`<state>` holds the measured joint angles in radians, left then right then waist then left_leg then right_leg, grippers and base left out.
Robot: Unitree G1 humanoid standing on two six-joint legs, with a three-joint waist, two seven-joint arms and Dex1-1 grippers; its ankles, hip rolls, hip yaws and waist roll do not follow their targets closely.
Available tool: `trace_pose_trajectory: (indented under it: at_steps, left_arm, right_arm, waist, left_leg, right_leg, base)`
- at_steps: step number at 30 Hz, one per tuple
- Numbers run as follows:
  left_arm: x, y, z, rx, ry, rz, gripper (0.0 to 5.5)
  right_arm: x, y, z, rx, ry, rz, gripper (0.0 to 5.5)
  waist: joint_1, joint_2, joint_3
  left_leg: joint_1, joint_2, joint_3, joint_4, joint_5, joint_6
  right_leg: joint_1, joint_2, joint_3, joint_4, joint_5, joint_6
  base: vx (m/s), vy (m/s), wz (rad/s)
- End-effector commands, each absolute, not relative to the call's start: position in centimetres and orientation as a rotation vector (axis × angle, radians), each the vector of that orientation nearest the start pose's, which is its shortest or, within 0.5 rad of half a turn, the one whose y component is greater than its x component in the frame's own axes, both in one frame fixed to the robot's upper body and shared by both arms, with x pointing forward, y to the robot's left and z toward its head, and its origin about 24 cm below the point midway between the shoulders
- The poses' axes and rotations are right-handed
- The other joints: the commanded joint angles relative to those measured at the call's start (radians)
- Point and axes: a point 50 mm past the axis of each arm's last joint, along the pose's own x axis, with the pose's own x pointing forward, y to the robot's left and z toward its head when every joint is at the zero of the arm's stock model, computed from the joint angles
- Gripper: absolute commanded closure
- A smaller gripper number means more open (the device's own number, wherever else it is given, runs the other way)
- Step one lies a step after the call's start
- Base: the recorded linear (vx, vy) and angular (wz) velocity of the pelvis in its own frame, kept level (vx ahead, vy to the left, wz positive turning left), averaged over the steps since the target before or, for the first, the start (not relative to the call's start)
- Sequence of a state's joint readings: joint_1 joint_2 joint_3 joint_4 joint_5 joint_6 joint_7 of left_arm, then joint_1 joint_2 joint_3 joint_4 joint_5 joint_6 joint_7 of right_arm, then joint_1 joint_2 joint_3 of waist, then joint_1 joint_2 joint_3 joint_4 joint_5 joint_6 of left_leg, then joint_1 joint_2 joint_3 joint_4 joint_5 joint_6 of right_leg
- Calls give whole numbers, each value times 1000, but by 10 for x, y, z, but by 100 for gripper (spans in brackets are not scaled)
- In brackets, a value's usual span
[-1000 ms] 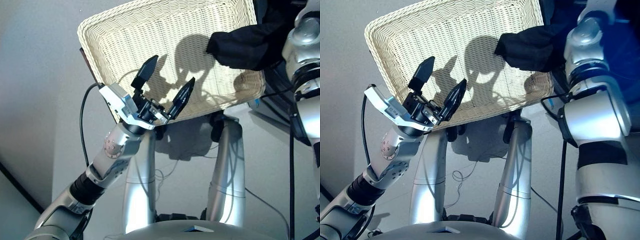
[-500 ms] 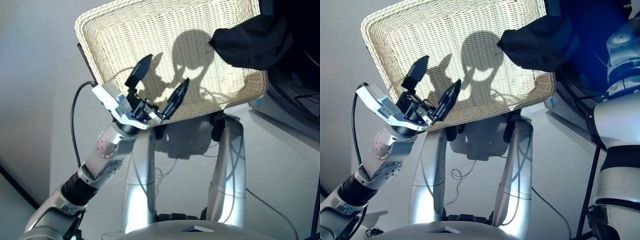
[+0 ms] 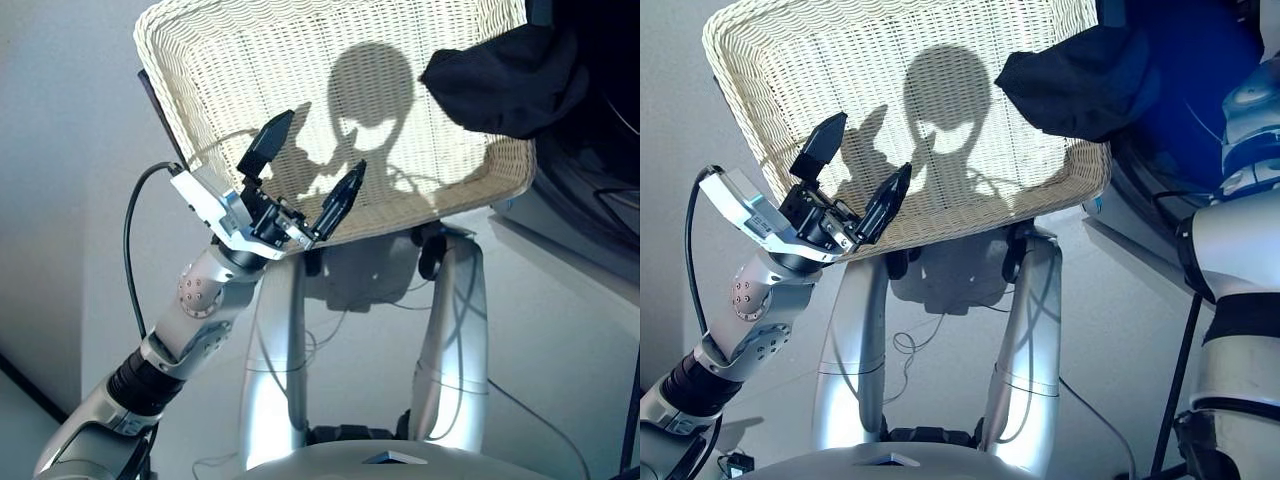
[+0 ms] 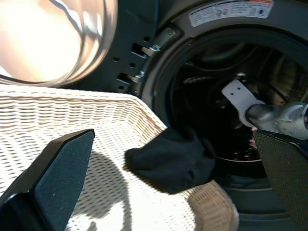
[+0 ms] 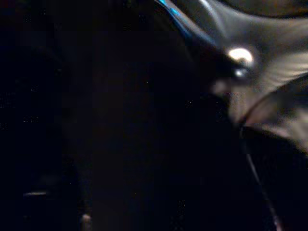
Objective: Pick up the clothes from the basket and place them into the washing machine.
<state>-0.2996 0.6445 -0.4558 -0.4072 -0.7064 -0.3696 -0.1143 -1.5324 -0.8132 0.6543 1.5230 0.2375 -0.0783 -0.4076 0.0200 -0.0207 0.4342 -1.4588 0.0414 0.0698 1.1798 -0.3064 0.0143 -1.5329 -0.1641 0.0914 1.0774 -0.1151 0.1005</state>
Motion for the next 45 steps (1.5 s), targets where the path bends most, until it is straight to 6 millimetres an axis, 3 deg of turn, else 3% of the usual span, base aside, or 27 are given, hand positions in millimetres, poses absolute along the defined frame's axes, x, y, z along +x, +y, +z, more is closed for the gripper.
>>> trace_pose_trajectory:
  at_steps: [1, 2, 6, 9, 13, 16, 19, 21, 30, 34, 38, 45]
  left_arm:
    - [215, 111, 195, -273, -750, -786, 0]
    - [215, 111, 195, -272, -750, -786, 0]
    - [224, 117, 184, -244, -713, -730, 0]
    - [226, 123, 173, -229, -671, -693, 0]
    - [228, 132, 163, -204, -626, -662, 0]
    - [227, 136, 161, -189, -620, -649, 0]
    - [229, 137, 161, -188, -623, -636, 0]
    - [230, 138, 161, -181, -627, -633, 0]
    - [222, 142, 160, -158, -607, -680, 0]
    - [223, 140, 160, -175, -613, -682, 0]
    - [225, 134, 160, -194, -616, -680, 0]
    - [225, 130, 164, -232, -650, -654, 0]
  right_arm:
    - [368, -340, 332, -751, -306, -794, 0]
    - [368, -340, 331, -750, -306, -794, 0]
    - [393, -281, 321, -694, -451, -474, 0]
    - [393, -259, 308, -629, -528, -329, 0]
    - [387, -245, 282, -613, -542, -174, 0]
    - [383, -234, 267, -766, -547, -121, 0]
    - [377, -227, 255, -792, -563, -79, 0]
    - [371, -217, 242, -937, -564, 27, 0]
    - [356, -219, 205, -1110, -449, 243, 0]
    - [366, -226, 190, -1169, -353, 223, 0]
    - [381, -219, 174, -1239, -268, 216, 0]
    - [397, -209, 175, -1263, -263, 117, 0]
  waist:
    - [-10, 49, -122]
    - [-10, 49, -122]
    - [-17, 39, -132]
    - [-27, 33, -136]
    - [-34, 32, -141]
    - [-35, 34, -147]
    - [-38, 36, -151]
    - [-40, 34, -152]
    - [-30, 40, -156]
    - [-22, 40, -151]
    - [-15, 45, -147]
    - [-5, 52, -143]
  left_leg:
    - [15, 34, 39, -112, 82, 24]
    - [16, 34, 39, -113, 82, 24]
    - [38, 34, 44, -130, 84, 24]
    - [53, 31, 44, -139, 83, 25]
    - [76, 31, 44, -159, 84, 27]
    - [95, 29, 48, -168, 82, 28]
    - [108, 28, 50, -181, 82, 28]
    - [115, 26, 50, -191, 82, 27]
    - [108, 25, 45, -192, 86, 30]
    - [107, 27, 45, -187, 86, 31]
    - [109, 28, 47, -184, 86, 32]
    - [112, 27, 54, -188, 85, 34]
  right_leg:
    - [51, 18, -9, -23, 8, -76]
    - [53, 18, -9, -24, 8, -76]
    - [79, 24, -14, -44, 8, -74]
    - [96, 24, -16, -54, 5, -72]
    - [121, 19, -21, -73, 1, -68]
    - [140, 15, -24, -83, -2, -66]
    - [153, 14, -24, -95, -4, -63]
    - [161, 12, -21, -106, -5, -61]
    - [156, 4, -17, -108, 0, -57]
    - [152, 2, -14, -104, 4, -56]
    - [152, 0, -13, -101, 6, -57]
    - [154, 0, -9, -103, 10, -57]
  base:
    - [0, 0, 0]
    - [0, 0, 0]
    - [13, 8, -144]
    - [0, 0, 0]
    - [0, 0, 0]
    - [0, 0, 0]
    - [0, 0, 0]
    - [0, 0, 0]
    - [0, 0, 0]
    - [0, 0, 0]
    - [0, 0, 0]
    - [0, 0, 0]
